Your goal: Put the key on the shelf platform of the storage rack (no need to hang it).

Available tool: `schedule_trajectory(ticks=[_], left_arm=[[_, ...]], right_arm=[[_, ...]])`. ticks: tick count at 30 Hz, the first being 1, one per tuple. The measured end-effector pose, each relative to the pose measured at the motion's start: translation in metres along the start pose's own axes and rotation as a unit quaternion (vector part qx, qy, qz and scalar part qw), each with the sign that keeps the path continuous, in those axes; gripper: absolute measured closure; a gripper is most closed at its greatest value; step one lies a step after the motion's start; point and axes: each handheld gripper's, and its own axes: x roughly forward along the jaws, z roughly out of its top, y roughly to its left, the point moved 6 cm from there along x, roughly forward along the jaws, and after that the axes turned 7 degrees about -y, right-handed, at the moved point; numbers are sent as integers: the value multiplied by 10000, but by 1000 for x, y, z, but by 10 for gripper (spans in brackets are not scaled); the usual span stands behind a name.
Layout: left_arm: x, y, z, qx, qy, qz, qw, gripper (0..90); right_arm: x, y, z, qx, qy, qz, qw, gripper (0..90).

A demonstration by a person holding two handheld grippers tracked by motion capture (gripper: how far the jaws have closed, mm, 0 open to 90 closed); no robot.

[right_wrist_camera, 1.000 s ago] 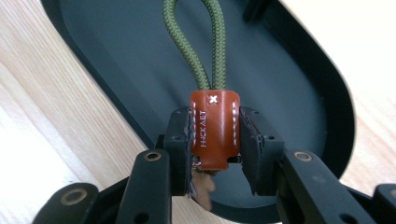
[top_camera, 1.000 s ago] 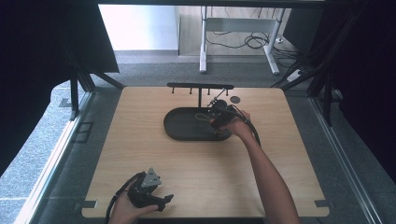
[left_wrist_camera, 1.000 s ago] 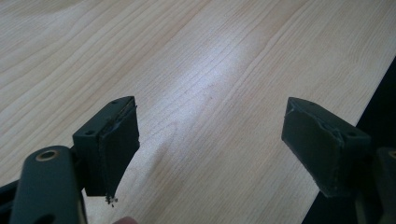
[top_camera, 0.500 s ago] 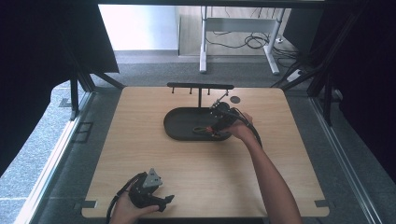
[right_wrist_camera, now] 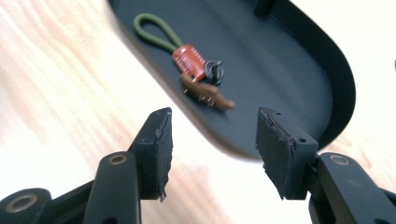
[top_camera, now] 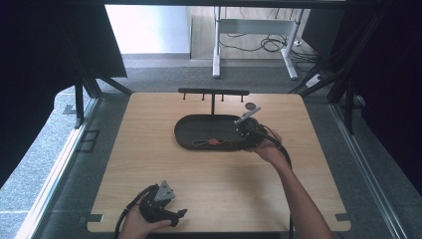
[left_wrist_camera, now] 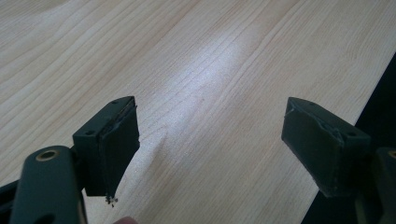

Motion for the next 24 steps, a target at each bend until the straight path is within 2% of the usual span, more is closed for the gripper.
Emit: schedule_trajectory(ticks=[5,6,7,8,11,12,18,22,23,24], left_arm=[[0,0,0,-19,-17,31,10000,196],[0,0,0,-19,-17,31,10000,196],[0,0,0,-30,-14,37,10000,196],[0,0,0,-35,-13,40,10000,196],[0,0,0,-30,2,50,10000,196],[0,0,0,-30,2,50,10000,196],[0,0,1,-32,-3,76,10000,196],[-1,0,2,-27,-5,101,9999,196],[-4,0,4,-33,-35,135,9999,196],[-5,-1,5,-40,-53,141,9999,196]], right_arm=[[-18,13,-33,79,-262,95,9996,446],[-18,13,-33,79,-262,95,9996,446],[-20,16,-40,115,-291,90,9995,444],[-24,20,-54,201,-345,105,9991,442],[-30,25,-75,299,-419,118,9986,440],[-30,25,-75,299,-419,118,9986,440],[-34,31,-108,543,-560,119,9969,431],[-35,36,-115,598,-674,119,9959,422],[-37,38,-116,494,-624,105,9968,403],[-40,38,-116,508,-697,88,9962,403]])
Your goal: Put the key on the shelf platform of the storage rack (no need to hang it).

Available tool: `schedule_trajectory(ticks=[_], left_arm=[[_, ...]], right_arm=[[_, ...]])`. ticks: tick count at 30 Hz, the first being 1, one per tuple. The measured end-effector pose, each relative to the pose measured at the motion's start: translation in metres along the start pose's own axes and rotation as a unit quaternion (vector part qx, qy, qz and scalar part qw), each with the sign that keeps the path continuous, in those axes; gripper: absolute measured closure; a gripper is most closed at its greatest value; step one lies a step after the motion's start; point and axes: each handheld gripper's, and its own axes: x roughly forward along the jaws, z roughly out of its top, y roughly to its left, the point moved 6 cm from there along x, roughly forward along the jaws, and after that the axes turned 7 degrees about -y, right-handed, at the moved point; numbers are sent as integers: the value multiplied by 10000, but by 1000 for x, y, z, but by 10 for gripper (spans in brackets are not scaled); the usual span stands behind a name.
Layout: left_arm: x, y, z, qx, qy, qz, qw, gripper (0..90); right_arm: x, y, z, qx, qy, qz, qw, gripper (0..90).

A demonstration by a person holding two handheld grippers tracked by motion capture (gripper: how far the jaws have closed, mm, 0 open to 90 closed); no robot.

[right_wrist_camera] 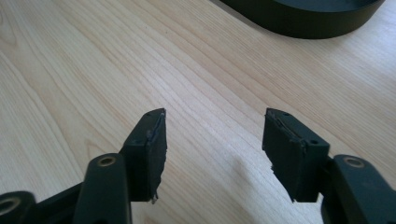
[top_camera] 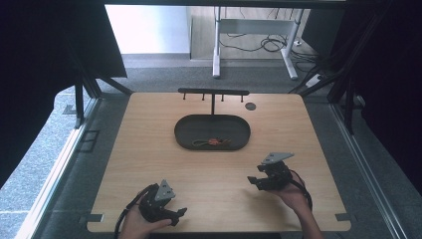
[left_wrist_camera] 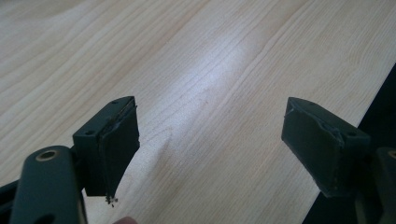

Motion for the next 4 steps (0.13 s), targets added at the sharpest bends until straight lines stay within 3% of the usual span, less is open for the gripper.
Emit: schedule_trajectory(ticks=[4], left_arm=[[-4,1,3,-27,-75,33,10000,196]], right_arm=[[-4,-6,1,84,-166,-128,9997,393]])
